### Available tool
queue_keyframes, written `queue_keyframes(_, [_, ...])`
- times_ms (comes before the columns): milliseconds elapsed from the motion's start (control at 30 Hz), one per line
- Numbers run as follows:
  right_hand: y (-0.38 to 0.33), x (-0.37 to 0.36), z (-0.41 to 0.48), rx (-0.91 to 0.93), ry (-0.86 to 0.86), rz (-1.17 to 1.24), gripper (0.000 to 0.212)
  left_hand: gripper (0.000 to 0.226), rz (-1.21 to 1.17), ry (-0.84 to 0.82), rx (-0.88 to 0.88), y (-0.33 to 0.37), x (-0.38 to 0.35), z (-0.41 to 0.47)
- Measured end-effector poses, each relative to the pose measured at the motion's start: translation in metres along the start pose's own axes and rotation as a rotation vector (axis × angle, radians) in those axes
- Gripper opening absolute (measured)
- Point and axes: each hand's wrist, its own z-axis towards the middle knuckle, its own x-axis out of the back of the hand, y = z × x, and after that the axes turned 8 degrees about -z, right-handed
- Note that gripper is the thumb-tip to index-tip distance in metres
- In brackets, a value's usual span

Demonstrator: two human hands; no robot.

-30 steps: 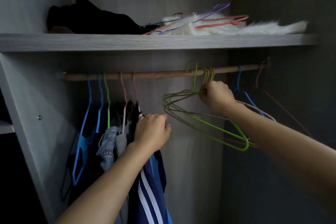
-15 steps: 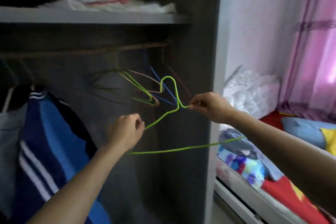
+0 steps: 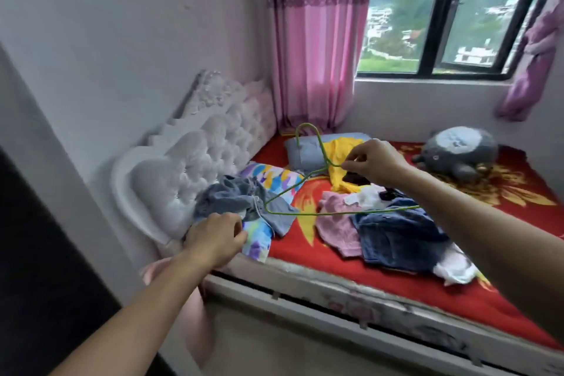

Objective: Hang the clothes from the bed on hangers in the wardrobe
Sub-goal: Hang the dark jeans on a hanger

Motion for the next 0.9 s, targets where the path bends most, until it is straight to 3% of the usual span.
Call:
queue_keyframes(167, [0.113, -0.003, 0.035, -0.263, 0.052, 0.026, 0.019, 0.018, -0.062, -0.119, -0.167, 0.061, -0.060, 0.117])
queue_keyframes(500, [0.273, -0.011, 0.062, -0.686, 0.123, 0.153, 0.017, 0.021, -0.066, -0.408, -0.456, 0.187, -0.165, 0.288])
queue_keyframes(700, [0.376, -0.035, 0.048, -0.944, 0.192, 0.223, 0.019, 0.018, -0.032, -0.555, -0.526, 0.246, -0.235, 0.340])
queue_keyframes(900, [0.494, -0.098, 0.066, -1.112, 0.143, 0.251, 0.026, 0.019, 0.022, -0.639, -0.466, 0.296, -0.317, 0.400])
